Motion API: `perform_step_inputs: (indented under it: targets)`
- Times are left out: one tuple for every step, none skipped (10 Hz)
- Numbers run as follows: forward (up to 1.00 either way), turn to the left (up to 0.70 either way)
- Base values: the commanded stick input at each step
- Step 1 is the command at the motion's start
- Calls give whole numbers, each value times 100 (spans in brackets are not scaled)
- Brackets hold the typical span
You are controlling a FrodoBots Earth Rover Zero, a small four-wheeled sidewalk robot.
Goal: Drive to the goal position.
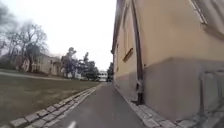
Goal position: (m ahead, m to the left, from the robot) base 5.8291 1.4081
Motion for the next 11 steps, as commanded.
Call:
perform_step_inputs:
  targets:
    - [85,3]
    - [85,3]
    - [85,3]
    - [85,3]
    - [85,3]
    - [85,3]
    - [85,3]
    - [85,3]
    - [85,3]
    - [85,3]
    - [85,8]
